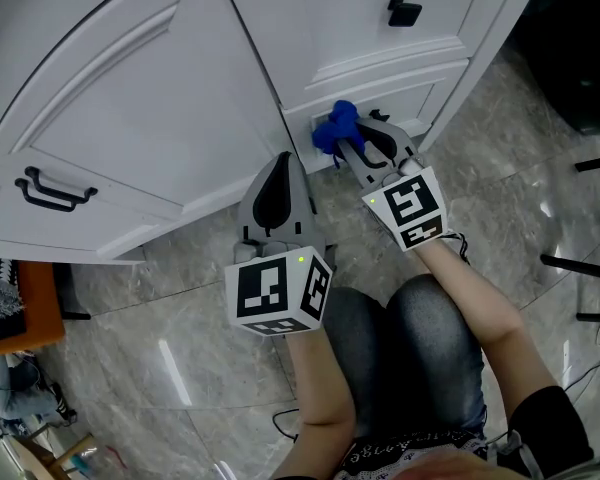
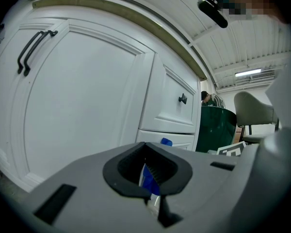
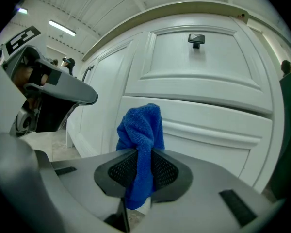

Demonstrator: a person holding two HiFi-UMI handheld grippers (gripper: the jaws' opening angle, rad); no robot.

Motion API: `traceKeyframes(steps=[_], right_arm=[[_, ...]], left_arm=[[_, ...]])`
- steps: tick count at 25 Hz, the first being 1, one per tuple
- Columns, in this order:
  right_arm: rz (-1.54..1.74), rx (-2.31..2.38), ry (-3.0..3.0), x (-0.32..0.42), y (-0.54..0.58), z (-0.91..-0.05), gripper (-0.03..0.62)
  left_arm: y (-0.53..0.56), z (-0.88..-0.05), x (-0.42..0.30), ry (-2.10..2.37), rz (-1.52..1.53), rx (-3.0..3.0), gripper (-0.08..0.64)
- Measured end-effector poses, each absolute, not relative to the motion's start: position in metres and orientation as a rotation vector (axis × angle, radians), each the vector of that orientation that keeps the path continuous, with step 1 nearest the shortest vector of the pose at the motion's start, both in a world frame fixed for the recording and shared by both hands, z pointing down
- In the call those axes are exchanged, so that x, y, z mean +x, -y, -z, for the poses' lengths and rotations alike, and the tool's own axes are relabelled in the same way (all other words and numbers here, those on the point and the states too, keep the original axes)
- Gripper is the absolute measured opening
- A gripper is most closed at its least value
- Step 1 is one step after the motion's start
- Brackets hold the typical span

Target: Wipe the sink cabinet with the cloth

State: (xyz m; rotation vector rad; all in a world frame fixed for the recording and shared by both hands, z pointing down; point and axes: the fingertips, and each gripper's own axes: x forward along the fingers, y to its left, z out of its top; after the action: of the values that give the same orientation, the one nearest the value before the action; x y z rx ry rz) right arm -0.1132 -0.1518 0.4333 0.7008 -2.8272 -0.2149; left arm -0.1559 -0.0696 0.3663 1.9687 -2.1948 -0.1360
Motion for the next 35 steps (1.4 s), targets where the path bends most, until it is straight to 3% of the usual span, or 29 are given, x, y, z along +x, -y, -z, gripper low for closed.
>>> traceKeyframes(steps=[19,35], right_arm=[[0.156,0.72,2.873,-0.093,0.151,-0.42,0.08],[0.158,1.08,2.826,-0.017,0.188,-0.389,0.08]], left_arm=[[0.066,-0.359,-0.15,2.192,0.143,1.988,0.005],[0.069,-0.355,-0.141,2.168,0.161,2.014,0.005]])
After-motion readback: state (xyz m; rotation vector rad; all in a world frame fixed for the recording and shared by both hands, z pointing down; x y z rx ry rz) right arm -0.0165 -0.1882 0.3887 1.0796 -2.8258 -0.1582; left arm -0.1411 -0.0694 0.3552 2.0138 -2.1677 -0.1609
